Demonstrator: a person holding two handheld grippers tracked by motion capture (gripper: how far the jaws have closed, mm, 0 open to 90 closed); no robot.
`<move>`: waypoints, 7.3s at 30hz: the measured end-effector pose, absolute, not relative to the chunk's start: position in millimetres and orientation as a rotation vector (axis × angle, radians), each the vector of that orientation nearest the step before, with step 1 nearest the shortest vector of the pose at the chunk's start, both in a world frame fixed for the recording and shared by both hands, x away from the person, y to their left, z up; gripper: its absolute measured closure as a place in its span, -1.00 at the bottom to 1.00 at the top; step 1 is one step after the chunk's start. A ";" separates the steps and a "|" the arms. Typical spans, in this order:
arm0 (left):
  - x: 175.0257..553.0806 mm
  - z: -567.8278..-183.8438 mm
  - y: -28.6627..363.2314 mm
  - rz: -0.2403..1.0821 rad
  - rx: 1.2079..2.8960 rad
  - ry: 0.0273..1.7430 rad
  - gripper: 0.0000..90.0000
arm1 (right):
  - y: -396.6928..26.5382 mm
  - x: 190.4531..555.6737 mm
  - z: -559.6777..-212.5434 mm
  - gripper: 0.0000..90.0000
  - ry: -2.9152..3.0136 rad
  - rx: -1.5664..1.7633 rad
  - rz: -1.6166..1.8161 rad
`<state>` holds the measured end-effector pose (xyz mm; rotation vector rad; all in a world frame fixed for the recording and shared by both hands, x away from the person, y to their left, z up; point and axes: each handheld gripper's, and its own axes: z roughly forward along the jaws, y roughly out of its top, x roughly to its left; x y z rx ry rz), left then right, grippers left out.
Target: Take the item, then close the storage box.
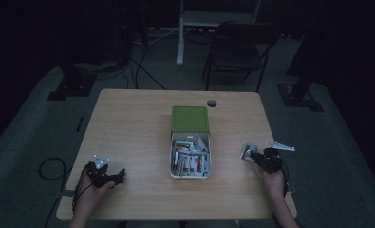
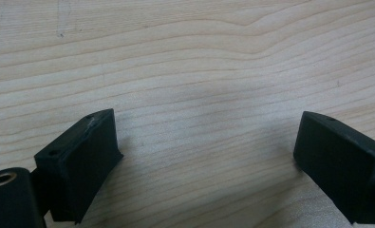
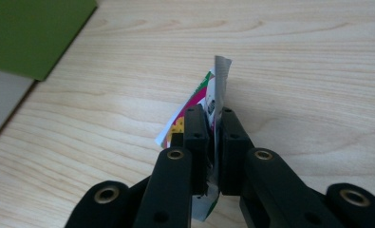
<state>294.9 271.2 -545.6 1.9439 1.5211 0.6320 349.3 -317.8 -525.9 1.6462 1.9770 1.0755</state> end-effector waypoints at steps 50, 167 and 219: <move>294.9 -545.6 271.3 0.632 1.945 1.521 -0.82 | -332.7 339.4 -510.9 -0.49 2.034 1.534 1.072; 288.8 -533.0 222.7 0.519 2.135 1.123 -0.82 | -233.2 314.9 -530.1 -0.74 2.525 0.778 1.304; 313.6 -498.0 137.8 0.402 2.066 0.740 -0.82 | -215.0 329.5 -503.7 -0.74 2.388 0.813 1.555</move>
